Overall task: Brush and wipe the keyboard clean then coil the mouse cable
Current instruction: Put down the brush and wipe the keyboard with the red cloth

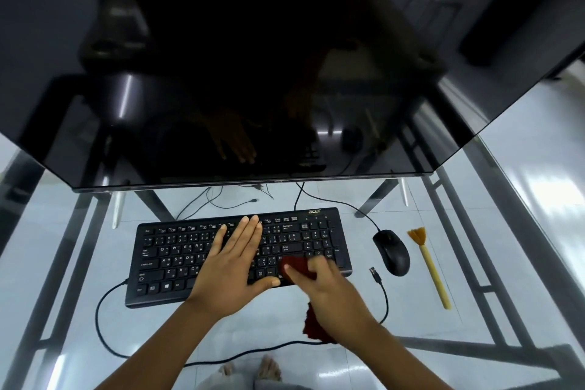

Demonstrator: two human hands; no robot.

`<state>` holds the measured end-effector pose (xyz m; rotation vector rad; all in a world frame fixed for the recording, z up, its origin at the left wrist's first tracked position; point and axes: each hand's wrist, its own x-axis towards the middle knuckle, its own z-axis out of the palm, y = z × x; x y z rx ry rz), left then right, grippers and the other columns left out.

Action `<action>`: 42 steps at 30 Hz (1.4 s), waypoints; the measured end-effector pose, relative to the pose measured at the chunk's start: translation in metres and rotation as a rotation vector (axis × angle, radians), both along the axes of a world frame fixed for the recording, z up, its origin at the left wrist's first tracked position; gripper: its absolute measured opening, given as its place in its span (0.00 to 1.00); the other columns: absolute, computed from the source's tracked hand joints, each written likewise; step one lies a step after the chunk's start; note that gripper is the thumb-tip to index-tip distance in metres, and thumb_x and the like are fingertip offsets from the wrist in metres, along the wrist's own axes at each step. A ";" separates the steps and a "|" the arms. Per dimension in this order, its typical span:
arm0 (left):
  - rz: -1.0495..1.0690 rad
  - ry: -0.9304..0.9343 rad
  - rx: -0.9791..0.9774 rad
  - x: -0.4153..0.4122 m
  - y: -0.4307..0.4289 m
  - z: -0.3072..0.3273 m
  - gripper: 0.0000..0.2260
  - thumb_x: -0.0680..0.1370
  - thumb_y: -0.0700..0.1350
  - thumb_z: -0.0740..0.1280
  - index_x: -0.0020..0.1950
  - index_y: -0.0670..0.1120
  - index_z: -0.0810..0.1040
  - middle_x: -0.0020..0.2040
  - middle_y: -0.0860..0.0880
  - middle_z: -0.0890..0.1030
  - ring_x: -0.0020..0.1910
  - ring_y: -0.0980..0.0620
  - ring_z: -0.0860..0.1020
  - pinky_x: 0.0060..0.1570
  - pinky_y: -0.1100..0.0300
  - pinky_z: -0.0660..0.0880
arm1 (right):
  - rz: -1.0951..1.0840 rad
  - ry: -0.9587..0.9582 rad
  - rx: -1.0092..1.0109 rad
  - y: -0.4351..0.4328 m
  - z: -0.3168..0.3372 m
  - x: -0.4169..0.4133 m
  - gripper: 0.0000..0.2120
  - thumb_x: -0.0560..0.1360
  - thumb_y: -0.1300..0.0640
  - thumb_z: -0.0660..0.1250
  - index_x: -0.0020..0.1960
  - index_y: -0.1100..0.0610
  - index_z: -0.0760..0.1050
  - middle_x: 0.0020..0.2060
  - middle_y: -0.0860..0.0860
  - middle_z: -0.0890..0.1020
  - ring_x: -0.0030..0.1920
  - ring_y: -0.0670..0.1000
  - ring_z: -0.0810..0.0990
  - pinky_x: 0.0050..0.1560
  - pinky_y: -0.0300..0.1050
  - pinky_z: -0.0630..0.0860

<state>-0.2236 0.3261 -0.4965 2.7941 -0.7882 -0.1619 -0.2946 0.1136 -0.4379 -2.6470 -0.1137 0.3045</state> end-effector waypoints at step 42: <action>-0.009 0.041 -0.036 0.005 0.010 0.009 0.49 0.70 0.79 0.49 0.79 0.47 0.41 0.79 0.50 0.40 0.77 0.56 0.35 0.74 0.49 0.35 | -0.043 -0.157 -0.061 0.009 0.003 0.027 0.11 0.77 0.37 0.62 0.48 0.43 0.71 0.47 0.51 0.79 0.39 0.54 0.83 0.36 0.49 0.79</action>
